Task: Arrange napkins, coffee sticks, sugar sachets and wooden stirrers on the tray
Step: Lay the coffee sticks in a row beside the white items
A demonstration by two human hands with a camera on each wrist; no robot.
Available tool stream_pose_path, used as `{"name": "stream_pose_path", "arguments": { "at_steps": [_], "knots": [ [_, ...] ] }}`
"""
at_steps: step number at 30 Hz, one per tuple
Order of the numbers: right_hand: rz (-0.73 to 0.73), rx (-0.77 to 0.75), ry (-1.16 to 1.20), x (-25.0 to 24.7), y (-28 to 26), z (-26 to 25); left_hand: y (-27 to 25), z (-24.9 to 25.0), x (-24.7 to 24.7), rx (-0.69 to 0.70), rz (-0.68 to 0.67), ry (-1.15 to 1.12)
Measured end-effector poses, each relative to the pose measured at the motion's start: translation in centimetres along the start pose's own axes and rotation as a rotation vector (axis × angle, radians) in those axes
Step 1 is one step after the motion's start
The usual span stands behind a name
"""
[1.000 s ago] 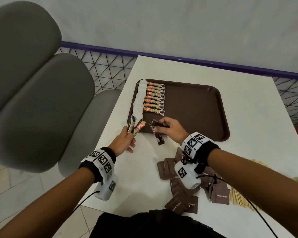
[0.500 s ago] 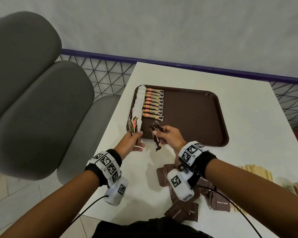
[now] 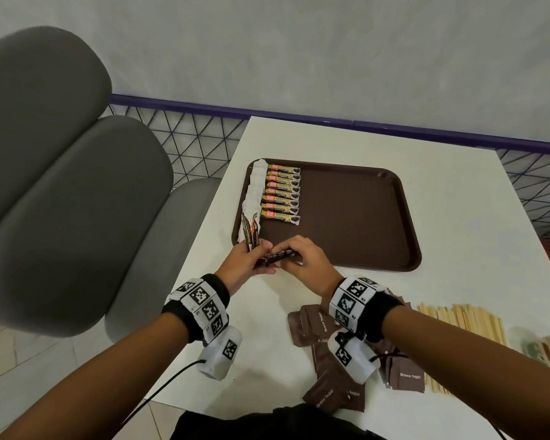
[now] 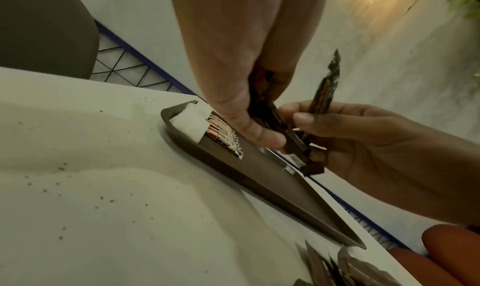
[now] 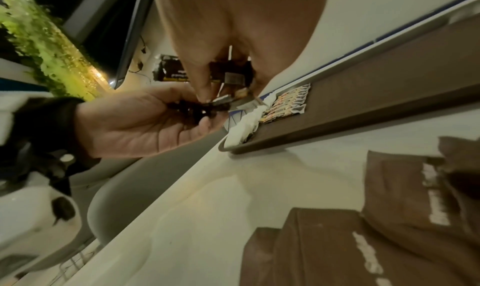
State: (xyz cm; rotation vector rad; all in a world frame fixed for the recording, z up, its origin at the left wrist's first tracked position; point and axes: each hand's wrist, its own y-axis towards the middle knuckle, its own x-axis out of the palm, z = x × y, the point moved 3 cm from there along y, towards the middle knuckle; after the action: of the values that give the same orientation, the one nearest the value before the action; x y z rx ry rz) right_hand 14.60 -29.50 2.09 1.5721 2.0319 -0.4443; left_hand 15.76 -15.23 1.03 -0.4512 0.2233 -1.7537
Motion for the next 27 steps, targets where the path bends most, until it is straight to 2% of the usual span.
{"name": "stream_pose_path", "arguments": {
  "at_steps": [4, 9, 15, 23, 27],
  "knots": [
    [0.079, -0.124, -0.114, -1.3, 0.1, 0.4, 0.0, 0.2, -0.6, 0.065, 0.084, 0.078],
    [0.205, -0.231, -0.355, -2.1, -0.3, 0.7, -0.1, 0.5, -1.1, 0.062, 0.158, 0.265],
    [0.244, -0.243, -0.301, -2.2, -0.6, 0.3, -0.5, 0.5, -0.7, -0.038, 0.172, 0.195],
    [0.308, -0.259, -0.262, -2.9, -1.0, 0.7, -1.6, 0.9, 0.9, -0.167, -0.098, 0.072],
    [0.219, -0.285, -0.305, -3.1, -0.9, 0.7, -1.9, 1.5, 2.4, -0.196, -0.174, 0.081]
  ]
}}
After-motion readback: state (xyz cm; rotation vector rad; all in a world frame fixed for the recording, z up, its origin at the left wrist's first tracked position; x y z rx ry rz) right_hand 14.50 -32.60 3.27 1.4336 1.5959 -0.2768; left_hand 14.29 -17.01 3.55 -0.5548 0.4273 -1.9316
